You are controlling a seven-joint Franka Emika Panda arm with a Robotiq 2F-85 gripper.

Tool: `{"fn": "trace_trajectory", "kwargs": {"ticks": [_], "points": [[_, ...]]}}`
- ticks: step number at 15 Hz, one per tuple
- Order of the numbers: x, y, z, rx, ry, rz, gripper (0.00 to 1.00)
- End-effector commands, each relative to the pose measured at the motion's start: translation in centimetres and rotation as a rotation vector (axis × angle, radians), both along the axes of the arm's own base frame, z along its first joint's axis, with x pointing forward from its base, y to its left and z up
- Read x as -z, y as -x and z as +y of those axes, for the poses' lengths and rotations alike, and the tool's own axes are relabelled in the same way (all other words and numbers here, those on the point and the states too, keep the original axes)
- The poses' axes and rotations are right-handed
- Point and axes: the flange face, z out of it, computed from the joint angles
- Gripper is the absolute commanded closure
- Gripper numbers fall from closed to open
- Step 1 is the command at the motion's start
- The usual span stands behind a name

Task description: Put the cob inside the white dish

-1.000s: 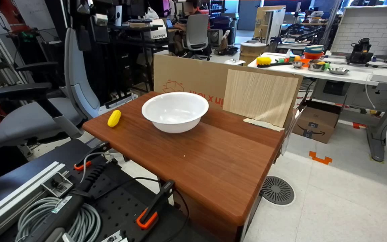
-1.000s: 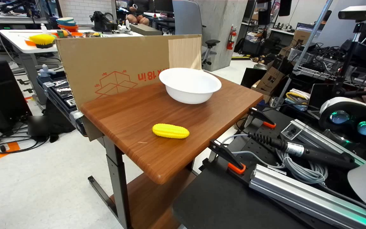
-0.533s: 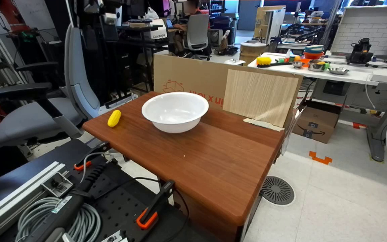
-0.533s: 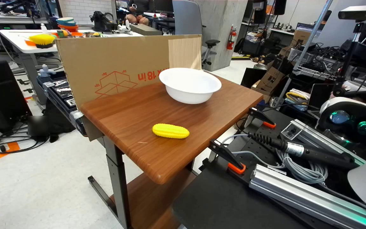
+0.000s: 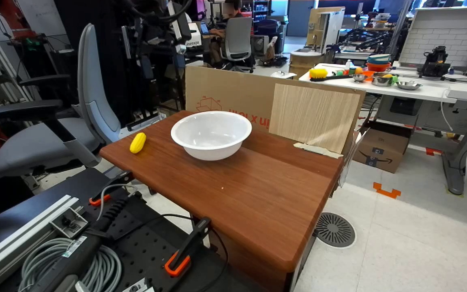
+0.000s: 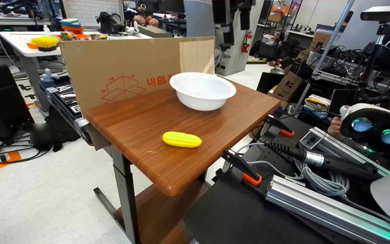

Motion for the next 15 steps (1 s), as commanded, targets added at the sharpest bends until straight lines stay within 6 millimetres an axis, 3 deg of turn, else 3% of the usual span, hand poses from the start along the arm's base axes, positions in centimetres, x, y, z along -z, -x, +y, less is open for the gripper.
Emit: {"fn": "trace_trajectory", "kwargs": {"ticks": [1,4,5,7,15], "points": [[3.1,-3.0,5.2,-0.180,0.043,0.063,0.00],[4.9,-3.0,8.5,-0.327,0.075,0.111,0.00],[4.7,-2.2,7.1,-0.242,0.045,0.079,0.00],[5.6,-2.3,8.7,-0.293,0.054,0.095,0.00],[5.3,-2.6,8.7,-0.309,0.058,0.099,0.00]]}}
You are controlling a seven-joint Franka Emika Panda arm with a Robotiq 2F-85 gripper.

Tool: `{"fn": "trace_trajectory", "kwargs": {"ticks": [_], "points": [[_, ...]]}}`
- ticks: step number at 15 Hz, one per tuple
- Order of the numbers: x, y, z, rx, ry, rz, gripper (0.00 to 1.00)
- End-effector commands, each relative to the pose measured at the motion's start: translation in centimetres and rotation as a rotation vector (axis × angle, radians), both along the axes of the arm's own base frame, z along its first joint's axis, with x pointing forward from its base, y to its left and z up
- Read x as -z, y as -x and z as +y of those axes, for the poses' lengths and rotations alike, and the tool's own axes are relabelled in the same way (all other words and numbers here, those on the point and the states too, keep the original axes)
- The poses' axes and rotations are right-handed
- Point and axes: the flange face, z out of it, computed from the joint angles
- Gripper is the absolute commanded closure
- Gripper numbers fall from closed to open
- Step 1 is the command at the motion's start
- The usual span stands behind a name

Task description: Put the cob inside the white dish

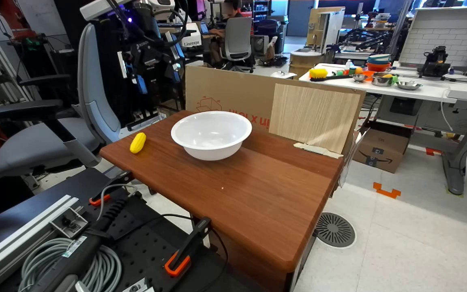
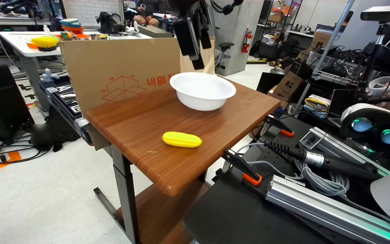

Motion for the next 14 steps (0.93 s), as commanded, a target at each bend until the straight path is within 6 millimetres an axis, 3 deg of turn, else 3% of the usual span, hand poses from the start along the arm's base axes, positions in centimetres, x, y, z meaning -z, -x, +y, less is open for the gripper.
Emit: {"fn": "trace_trajectory", "kwargs": {"ticks": [1,6,8,11,14], "points": [[-0.1,0.0,0.0,0.001,0.001,0.002,0.00],[-0.1,-1.1,-0.2,0.076,-0.028,-0.068,0.00],[0.0,-1.4,0.3,-0.011,-0.055,-0.103,0.00],[1.0,-1.2,3.1,-0.128,-0.152,-0.206,0.00],[2.4,0.8,6.1,-0.229,-0.282,-0.249,0.00]]}}
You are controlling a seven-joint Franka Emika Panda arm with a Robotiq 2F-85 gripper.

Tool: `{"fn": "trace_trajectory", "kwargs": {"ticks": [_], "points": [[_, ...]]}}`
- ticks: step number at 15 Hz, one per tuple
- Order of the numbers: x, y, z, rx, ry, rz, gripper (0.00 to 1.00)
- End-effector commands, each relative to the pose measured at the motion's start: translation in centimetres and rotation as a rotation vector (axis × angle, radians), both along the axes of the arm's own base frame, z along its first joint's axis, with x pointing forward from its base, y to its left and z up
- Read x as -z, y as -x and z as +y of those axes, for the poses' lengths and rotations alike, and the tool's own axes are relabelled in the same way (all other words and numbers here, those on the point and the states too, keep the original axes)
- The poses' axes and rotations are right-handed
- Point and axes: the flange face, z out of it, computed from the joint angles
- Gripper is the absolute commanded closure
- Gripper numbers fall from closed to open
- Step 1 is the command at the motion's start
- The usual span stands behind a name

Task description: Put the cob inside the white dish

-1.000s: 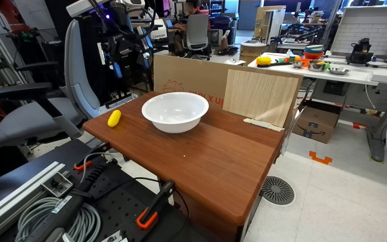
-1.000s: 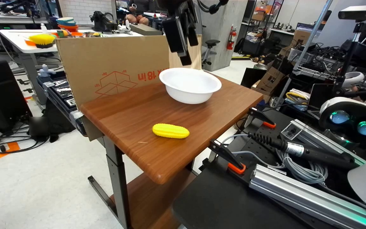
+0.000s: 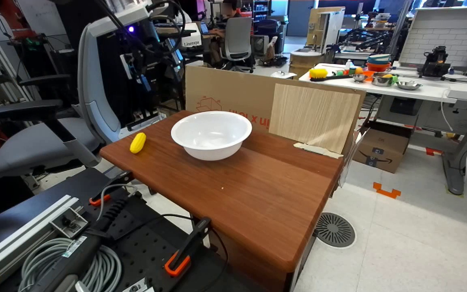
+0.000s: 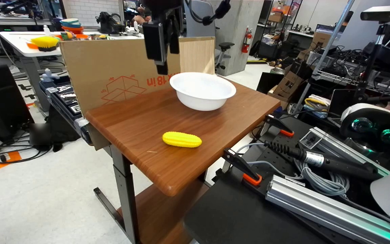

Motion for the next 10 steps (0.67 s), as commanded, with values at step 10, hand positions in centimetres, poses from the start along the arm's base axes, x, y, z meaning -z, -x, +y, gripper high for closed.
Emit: {"fn": "trace_trajectory", "kwargs": {"ticks": [10], "points": [[8.5,7.0,5.3,-0.423,-0.435,0.047,0.00]]}}
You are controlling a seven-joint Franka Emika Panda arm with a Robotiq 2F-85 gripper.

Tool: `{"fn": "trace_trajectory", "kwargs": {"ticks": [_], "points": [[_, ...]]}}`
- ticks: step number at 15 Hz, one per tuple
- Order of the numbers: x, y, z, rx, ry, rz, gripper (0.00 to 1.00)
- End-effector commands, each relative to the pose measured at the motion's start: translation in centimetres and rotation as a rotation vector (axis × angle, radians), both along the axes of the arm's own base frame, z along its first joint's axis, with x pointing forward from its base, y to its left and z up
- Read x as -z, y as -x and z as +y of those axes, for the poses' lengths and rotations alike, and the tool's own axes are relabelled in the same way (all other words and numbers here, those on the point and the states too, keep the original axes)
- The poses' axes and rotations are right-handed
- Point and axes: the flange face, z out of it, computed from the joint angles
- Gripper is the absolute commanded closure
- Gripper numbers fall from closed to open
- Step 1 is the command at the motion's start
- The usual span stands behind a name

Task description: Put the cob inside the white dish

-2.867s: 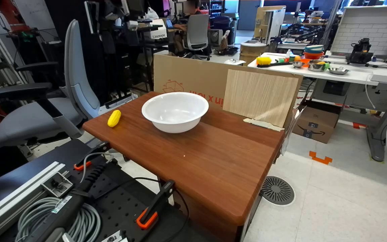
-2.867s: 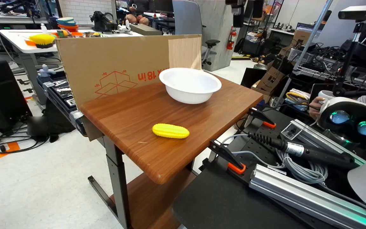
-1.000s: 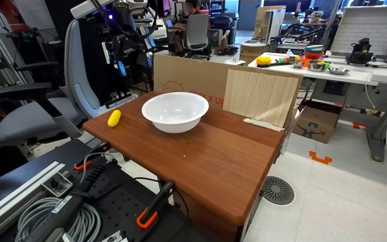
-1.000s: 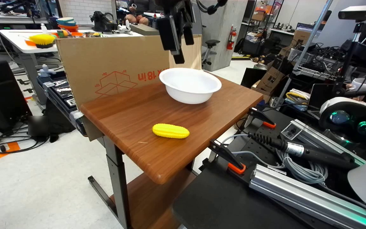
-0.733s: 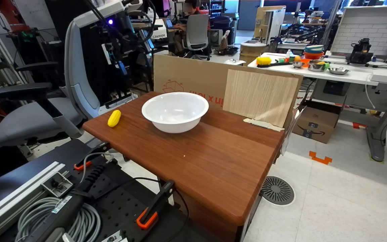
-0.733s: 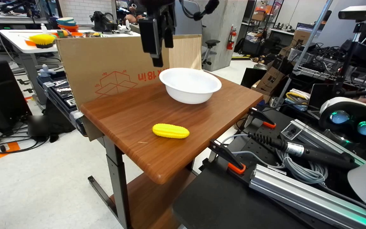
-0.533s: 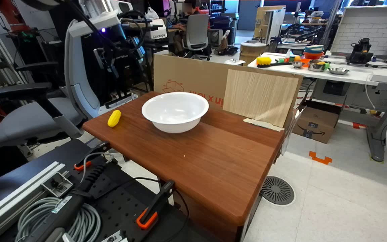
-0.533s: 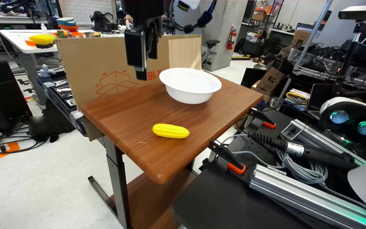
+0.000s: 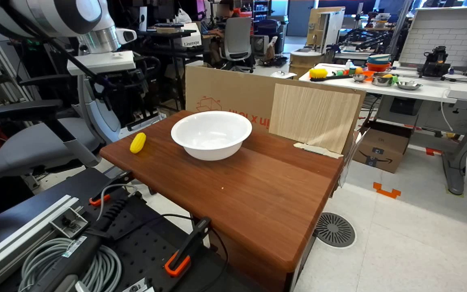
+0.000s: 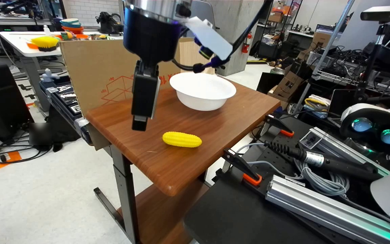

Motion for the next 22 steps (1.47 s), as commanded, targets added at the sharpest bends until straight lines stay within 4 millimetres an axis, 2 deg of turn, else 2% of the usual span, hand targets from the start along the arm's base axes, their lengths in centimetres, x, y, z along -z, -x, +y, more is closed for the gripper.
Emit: {"fn": "trace_trajectory", "kwargs": {"ticks": [1,4,7,17,18,19,22], "points": [[3.2,0.2,-1.2,-0.034,-0.081,0.100,0.00],[4.9,0.6,-3.1,0.001,-0.087,0.160,0.00],[5.5,0.6,-4.7,0.029,-0.086,0.181,0.00],[7.3,1.2,-7.1,0.105,-0.046,0.229,0.00],[7.5,1.0,-7.6,0.122,-0.045,0.237,0.25],[7.6,0.9,-8.0,0.139,-0.045,0.238,0.26],[7.9,0.2,-9.0,0.180,-0.047,0.242,0.50]]}}
